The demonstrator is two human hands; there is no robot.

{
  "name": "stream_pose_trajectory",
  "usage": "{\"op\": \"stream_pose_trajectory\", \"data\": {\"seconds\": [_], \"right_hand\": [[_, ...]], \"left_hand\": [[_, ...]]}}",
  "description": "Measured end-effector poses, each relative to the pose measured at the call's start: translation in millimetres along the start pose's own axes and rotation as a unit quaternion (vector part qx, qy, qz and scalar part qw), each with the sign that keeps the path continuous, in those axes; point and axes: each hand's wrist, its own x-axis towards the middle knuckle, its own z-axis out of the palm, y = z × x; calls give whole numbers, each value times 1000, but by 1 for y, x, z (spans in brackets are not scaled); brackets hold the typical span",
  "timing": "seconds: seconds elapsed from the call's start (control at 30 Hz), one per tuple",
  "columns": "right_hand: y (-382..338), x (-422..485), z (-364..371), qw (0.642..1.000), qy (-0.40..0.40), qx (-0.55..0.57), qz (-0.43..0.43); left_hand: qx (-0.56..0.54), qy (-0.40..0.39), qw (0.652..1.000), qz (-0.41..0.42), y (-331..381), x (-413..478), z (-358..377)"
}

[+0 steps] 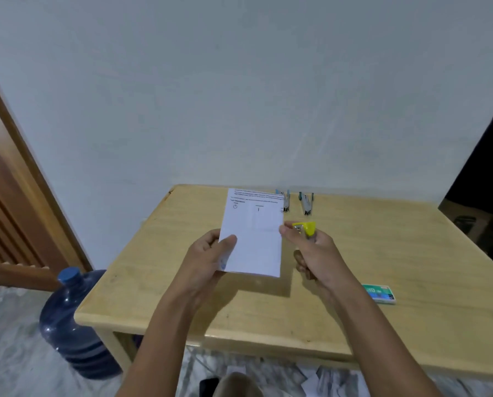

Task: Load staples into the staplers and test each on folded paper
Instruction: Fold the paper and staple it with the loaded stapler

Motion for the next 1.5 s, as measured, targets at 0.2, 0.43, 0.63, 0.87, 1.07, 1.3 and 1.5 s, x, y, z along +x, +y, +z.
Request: {"op": "stream_pose_trajectory", "data": {"seconds": [0.2, 0.43, 0.63, 0.87, 1.07, 1.3, 1.5], "right_hand": [[8, -17, -2, 1000, -11, 5, -16], [14, -22, -15, 998, -41, 32, -43], [14, -29, -24, 988, -54, 146, 14], [15, -35, -25, 990, -49, 118, 62], [15, -35, -26, 996, 59, 53, -34], [15, -43, -16, 992, 91, 31, -78], [30, -53, -10, 997, 38, 66, 5]], "left_hand": [[23, -31, 999, -10, -6, -20, 15], [9, -39, 999, -12, 3, -28, 23], [-1, -39, 999, -6, 4, -30, 26], [45, -30, 998, 38, 1, -32, 32], [-84, -47, 995, -18, 8, -35, 33], [-4, -50, 999, 15, -6, -34, 31], [-4, -23, 999, 37, -7, -35, 30]]}}
